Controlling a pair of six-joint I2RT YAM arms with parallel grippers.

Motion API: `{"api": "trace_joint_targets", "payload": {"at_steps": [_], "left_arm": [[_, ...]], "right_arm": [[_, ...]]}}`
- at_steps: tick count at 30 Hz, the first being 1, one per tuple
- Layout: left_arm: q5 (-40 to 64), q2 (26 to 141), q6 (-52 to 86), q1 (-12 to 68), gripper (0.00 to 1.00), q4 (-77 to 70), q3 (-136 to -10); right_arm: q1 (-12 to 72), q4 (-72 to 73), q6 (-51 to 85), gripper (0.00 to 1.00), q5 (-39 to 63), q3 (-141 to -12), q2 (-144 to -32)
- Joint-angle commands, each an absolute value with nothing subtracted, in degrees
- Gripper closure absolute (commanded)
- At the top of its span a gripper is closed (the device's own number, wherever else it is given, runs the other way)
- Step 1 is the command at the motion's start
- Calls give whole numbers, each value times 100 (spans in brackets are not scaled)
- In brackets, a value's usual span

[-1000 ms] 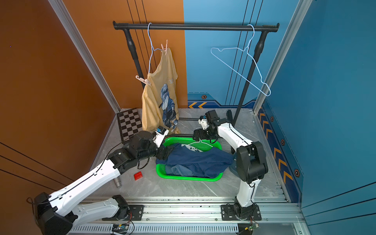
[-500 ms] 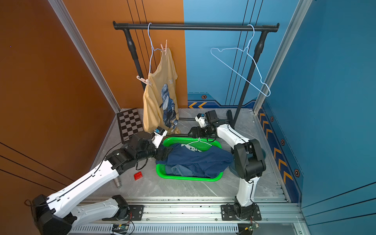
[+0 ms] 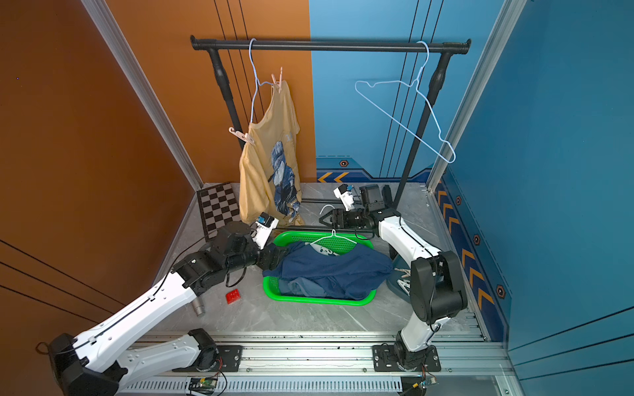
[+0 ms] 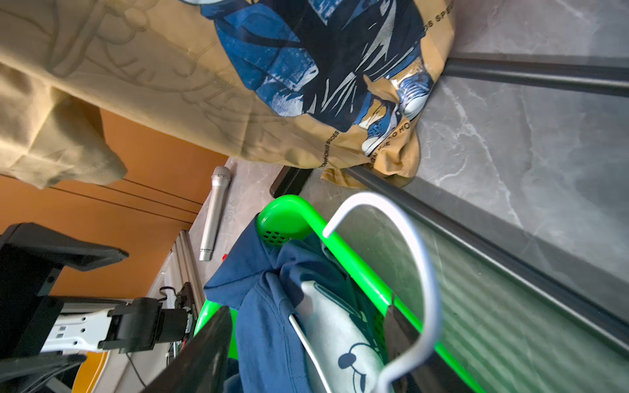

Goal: Remove the clothespins securing t-shirts to the hanger
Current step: Pick up the hanger from the basket.

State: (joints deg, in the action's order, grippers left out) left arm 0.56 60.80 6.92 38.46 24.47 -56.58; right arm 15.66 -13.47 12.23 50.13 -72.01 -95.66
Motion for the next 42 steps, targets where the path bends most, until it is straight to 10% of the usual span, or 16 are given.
{"api": "trace_joint_targets", "payload": {"at_steps": [1, 15, 32, 42], "left_arm": [[-18, 5947, 642, 3771, 25, 2623, -5669], [26, 5907, 596, 3718, 24, 2645, -5590], [64, 5880, 487, 3632, 24, 2646, -5564], [273, 5530, -452, 3547, 17, 2637, -5555]], "right_arm": [[1550, -1307, 851, 33, 5330, -6923, -9216], [1546, -2278, -551, 48, 4850, -6194, -8368], [1905, -2751, -1564, 100, 4411, -6280, -8180], [1926, -2760, -1529, 100, 4551, -6268, -7211]]}}
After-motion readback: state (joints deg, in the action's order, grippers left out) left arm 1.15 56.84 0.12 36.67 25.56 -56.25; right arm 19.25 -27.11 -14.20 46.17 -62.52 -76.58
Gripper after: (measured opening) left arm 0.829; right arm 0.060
